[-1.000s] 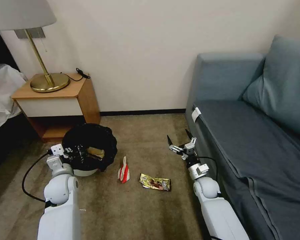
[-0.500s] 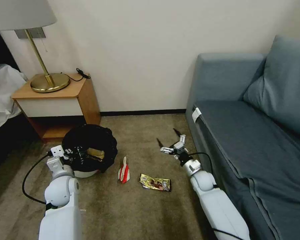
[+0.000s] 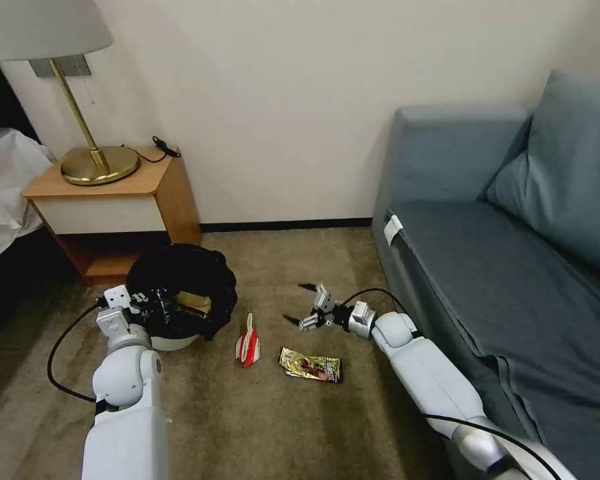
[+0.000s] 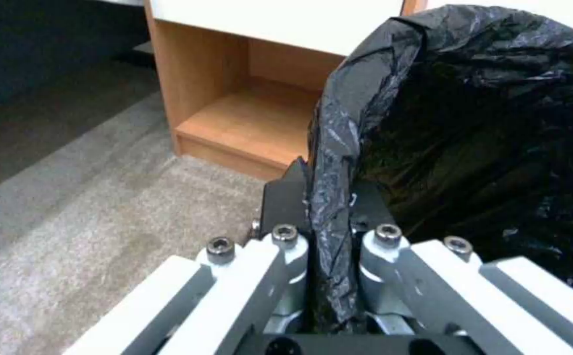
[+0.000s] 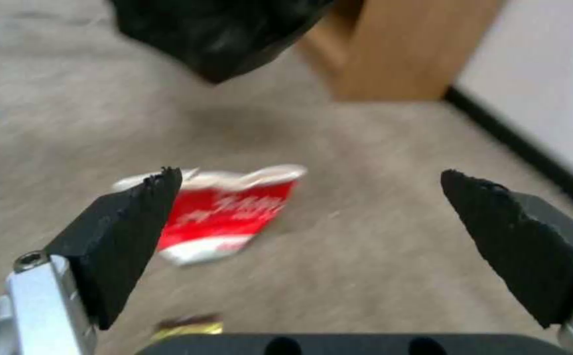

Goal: Pick up the trash bin, then pick up the garbage on the floor and place it into the trash bin.

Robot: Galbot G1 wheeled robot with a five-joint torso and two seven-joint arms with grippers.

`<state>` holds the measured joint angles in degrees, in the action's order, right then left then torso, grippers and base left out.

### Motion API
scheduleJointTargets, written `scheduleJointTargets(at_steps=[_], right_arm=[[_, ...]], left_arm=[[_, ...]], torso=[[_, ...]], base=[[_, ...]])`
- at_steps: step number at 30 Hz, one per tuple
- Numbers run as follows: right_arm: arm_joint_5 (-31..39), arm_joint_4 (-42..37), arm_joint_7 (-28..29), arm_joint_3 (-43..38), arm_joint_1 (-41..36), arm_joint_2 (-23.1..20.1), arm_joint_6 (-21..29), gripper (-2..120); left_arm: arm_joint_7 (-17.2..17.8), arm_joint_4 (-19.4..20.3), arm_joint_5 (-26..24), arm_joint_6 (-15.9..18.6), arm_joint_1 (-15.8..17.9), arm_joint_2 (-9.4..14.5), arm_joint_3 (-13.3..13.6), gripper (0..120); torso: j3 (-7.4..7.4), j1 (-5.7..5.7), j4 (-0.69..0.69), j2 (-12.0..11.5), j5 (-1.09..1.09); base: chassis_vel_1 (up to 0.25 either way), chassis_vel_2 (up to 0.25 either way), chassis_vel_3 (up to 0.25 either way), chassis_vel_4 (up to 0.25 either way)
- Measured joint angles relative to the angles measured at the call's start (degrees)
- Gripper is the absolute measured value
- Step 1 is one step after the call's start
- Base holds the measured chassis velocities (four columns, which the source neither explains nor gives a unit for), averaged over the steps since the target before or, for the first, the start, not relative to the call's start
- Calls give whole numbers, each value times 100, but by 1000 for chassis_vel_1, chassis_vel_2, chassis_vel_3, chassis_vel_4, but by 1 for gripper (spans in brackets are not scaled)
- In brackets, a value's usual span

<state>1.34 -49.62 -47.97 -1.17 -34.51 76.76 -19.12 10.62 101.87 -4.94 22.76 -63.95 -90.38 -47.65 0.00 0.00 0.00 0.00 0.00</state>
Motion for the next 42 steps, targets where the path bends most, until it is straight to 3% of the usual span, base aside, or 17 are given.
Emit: scheduleJointTargets(at_steps=[5,10,22,31,42], right_arm=[[-79,255,-349,73,25,29,245,100],[-189,406,-343,95,75,66,425,100],[-339,602,314,707,88,82,1024,100],[-971,1031,491,710,180,226,1048,100],[-1250,1551,540,435,236,301,894,100]], left_arm=[[2,-14,-1,-16,-41,8,-31,5],[2,26,-1,-22,-93,-2,-36,5],[4,136,-4,-51,-214,-39,-129,5],[4,74,-29,-75,-190,-38,-149,5],[4,-6,-45,-94,-140,-27,-155,5]], torso=[[0,0,-1,0,0],[0,0,0,0,0],[0,0,0,0,0],[0,0,0,0,0],[0,0,-1,0,0]], base=[[0,0,0,0],[0,0,0,0],[0,0,0,0],[0,0,0,0],[0,0,0,0]])
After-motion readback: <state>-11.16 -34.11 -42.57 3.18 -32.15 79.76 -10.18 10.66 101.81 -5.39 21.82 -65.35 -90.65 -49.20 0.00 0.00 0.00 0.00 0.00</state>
